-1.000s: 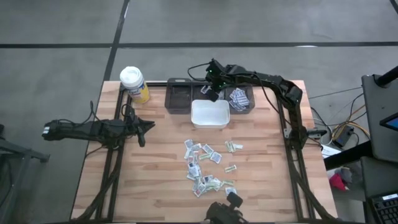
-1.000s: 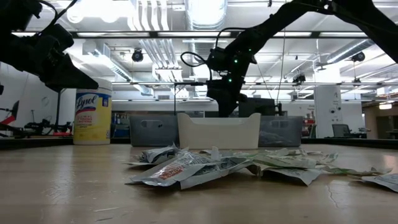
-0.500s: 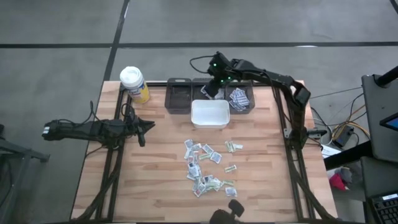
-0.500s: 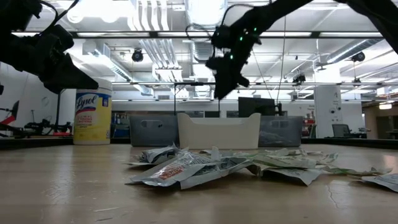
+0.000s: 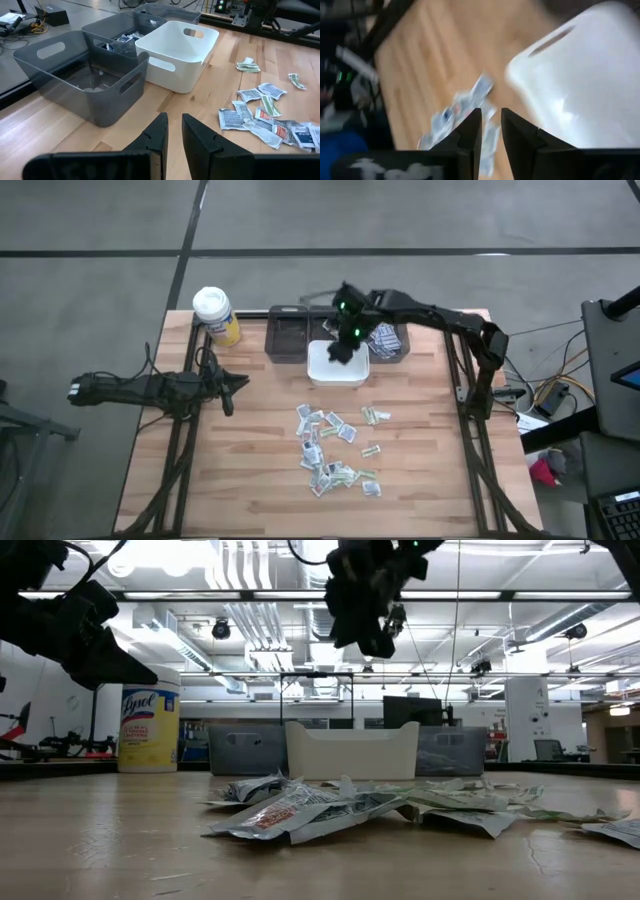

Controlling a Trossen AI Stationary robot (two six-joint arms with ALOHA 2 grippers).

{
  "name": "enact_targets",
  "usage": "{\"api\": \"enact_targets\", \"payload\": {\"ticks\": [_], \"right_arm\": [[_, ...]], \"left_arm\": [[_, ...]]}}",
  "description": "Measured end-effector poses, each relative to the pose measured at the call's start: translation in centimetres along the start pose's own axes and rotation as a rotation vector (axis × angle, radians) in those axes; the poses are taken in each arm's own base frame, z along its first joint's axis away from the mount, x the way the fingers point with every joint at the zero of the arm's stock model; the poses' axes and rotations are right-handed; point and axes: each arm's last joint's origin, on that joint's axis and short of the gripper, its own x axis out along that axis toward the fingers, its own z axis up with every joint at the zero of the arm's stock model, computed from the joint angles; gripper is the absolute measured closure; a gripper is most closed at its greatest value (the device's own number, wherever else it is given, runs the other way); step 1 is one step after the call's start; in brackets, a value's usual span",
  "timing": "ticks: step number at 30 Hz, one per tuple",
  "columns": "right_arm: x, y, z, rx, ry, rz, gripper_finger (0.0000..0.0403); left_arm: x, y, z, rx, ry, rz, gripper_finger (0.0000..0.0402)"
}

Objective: Pick & Place First Aid Supplies
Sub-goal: Put the alcohol pad into the middle black bin

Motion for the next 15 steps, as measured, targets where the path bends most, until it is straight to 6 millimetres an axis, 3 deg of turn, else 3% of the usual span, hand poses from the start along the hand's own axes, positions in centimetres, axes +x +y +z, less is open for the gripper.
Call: {"api": "enact_targets", "payload": {"ticks": [8,15], "right_arm": [[3.6,6.4,-4.8,-0.077,0.239,0.016,0.0329],[5.7,10.9,-8.5,-0.012,0.304,-0.046,0.0325]], "left_arm": [[0.0,0.0,0.0,0.0,-0.001,0.0,0.0348],[0.0,0.0,0.0,0.0,-0.001,0.0,0.0348]]}}
